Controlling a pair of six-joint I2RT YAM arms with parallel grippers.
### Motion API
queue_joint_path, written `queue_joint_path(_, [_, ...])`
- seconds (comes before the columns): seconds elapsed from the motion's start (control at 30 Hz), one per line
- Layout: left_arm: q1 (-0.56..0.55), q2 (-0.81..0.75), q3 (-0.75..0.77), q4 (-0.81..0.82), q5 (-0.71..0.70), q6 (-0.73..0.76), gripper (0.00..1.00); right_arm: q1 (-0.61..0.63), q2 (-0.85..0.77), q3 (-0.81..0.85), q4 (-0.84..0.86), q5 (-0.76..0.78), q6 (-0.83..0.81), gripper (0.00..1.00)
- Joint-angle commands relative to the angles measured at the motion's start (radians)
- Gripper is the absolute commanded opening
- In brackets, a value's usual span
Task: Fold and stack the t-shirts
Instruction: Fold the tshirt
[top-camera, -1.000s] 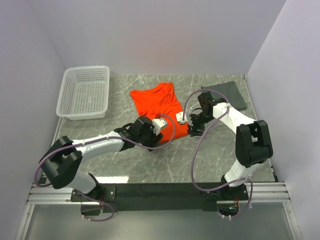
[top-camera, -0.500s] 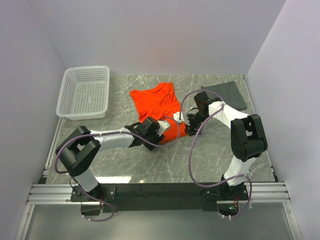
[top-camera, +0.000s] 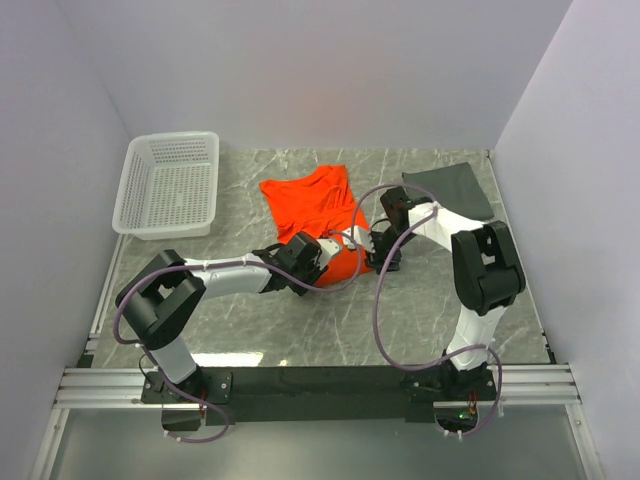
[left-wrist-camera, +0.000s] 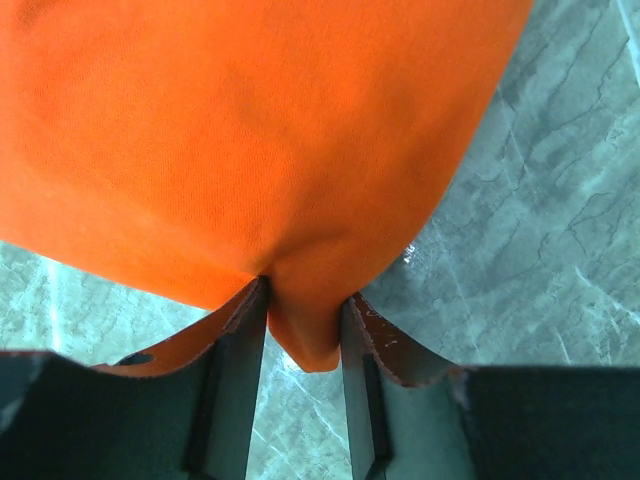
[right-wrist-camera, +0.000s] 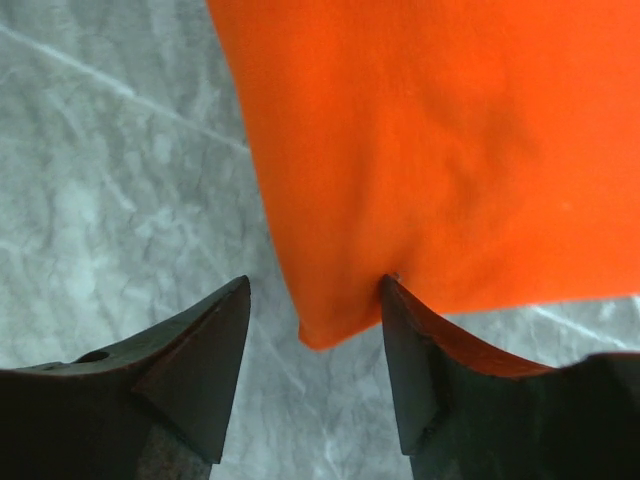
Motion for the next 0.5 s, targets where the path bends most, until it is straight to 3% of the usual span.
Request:
queue_joint_path(0.0, [0.000,0.008,0.000,0.004,0.009,-0.017,0.39,0.033,0.033,0.047,0.033,0.051,0.055,0.61])
queue_joint_path(0.1, [0.000,-0.007,-0.010,0.011,0.029,-0.018,0.37,0.047,0.045,0.044,0.049,0.072,0.072,0.54])
queue_joint_path(0.13, [0.000,-0.010,-0.016,0.019,0.035,-0.018,0.36,0.051,0.047,0.041,0.060,0.083,0.084,0.47])
queue_joint_path(0.3, [0.000,-0.016,-0.023,0.025,0.072,-0.020,0.19,0.056,0.028,0.015,0.089,0.086,0.095,0.22])
queue_joint_path(0.33, [-0.002,-0.022,-0.024,0.024,0.072,-0.018,0.15,0.054,0.022,0.003,0.095,0.083,0.095,0.10])
queue_joint_path(0.4, [0.000,-0.030,-0.029,0.024,0.087,-0.012,0.02,0.056,0.001,-0.009,0.089,0.065,0.094,0.04])
queue_joint_path(0.47, [0.000,-0.061,-0.030,0.020,0.120,-0.011,0.01,0.051,-0.025,-0.032,0.063,0.042,0.083,0.00])
